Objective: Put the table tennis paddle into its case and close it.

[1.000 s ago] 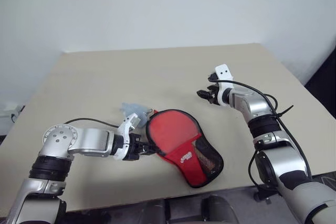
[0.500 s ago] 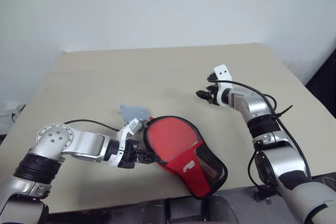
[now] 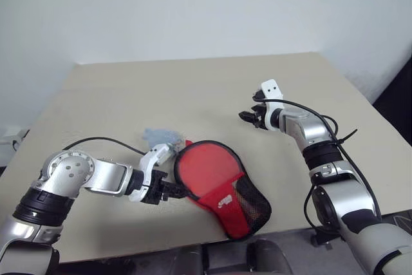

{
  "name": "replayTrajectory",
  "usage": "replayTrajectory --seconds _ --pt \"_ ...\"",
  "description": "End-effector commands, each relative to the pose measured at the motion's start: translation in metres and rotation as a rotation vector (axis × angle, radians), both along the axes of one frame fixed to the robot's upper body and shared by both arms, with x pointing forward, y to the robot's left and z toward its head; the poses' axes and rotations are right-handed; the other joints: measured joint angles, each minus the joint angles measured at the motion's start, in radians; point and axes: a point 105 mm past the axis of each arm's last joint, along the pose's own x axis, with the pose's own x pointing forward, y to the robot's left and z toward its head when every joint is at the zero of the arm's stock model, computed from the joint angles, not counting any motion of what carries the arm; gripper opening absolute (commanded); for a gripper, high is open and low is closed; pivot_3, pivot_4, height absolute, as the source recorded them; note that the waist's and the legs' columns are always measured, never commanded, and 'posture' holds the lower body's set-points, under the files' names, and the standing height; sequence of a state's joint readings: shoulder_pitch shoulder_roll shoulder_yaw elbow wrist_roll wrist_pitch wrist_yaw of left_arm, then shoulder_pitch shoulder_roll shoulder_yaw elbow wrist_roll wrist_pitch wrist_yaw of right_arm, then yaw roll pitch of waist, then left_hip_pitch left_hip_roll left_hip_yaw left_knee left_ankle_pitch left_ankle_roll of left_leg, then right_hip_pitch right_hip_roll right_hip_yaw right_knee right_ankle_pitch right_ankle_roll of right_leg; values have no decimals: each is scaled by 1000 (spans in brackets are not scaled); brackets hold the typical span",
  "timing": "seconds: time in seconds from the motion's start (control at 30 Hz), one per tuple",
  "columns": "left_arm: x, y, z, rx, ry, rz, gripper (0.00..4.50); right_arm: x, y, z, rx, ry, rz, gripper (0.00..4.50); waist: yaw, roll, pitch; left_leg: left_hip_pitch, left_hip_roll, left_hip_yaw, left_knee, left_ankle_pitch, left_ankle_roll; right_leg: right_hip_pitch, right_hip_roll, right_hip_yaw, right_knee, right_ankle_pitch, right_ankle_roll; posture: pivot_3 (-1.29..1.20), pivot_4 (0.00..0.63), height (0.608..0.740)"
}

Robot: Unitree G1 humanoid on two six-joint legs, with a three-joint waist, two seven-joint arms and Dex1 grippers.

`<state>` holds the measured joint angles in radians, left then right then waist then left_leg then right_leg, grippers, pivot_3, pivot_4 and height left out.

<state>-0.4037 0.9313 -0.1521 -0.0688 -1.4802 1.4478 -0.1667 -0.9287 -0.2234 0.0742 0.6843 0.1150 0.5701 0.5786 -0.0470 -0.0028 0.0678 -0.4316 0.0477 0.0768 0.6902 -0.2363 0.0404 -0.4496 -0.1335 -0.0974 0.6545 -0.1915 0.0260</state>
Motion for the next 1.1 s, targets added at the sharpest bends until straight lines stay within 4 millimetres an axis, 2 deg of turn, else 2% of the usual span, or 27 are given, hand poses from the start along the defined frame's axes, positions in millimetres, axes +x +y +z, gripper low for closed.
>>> replayTrajectory --seconds 0.03,0.17,0.2,0.4,0.47,0.57,0.63,0.77,0.83,0.93,1.1 --pt "-2 1 13 -24 -21 -37 2782 5 4 23 2 -79 19 3032 0 0 0 0 0 0 0 0 0 0 0 0 0 0 0 0 0 688" --pt "-8 11 16 10 17 -70 4131 5 5 23 4 -76 22 3032 0 0 0 0 0 0 0 0 0 0 0 0 0 0 0 0 0 688" --pt "-8 15 19 30 -19 -87 4452 5 6 23 6 -76 25 3032 0 0 0 0 0 0 0 0 0 0 0 0 0 0 0 0 0 688" --pt "-6 24 52 34 -275 -285 4452 6 11 30 45 -96 42 3032 -4 -1 1 -1 1 4 -4 1 -2 -5 0 1 0 0 -1 0 0 688" --pt "5 17 66 32 -454 -358 4452 6 13 37 73 -117 56 3032 2 0 1 -1 1 6 -6 1 -2 -6 0 3 0 0 -1 0 0 688" --pt "4 -5 77 -21 -580 -470 4452 5 15 45 101 -136 74 3032 3 -1 1 -2 1 7 -6 1 -2 -7 0 3 -1 0 -1 0 0 688" --pt "0 -16 72 -29 -618 -534 4452 6 15 47 97 -146 77 3032 0 -1 1 -3 1 8 -6 1 -2 -7 0 4 -2 0 0 0 0 688" --pt "17 -28 37 29 -674 -525 4452 9 14 47 77 -155 64 3032 0 0 1 -3 1 9 -7 2 -1 -7 1 4 -1 1 1 0 0 688" --pt "21 -34 30 13 -711 -512 4452 10 14 49 78 -156 64 3032 0 -1 1 -2 1 8 -7 3 -1 -7 2 4 -1 1 1 0 0 688" --pt "33 -38 11 80 -781 -496 4452 10 14 50 79 -160 66 3032 0 -2 1 -2 1 9 -6 5 3 -7 2 5 0 1 1 0 0 688" --pt "46 -52 -6 90 -879 -453 4452 11 13 48 73 -153 53 3032 1 -1 1 -2 2 8 -5 6 3 -6 2 6 1 1 1 0 0 688"
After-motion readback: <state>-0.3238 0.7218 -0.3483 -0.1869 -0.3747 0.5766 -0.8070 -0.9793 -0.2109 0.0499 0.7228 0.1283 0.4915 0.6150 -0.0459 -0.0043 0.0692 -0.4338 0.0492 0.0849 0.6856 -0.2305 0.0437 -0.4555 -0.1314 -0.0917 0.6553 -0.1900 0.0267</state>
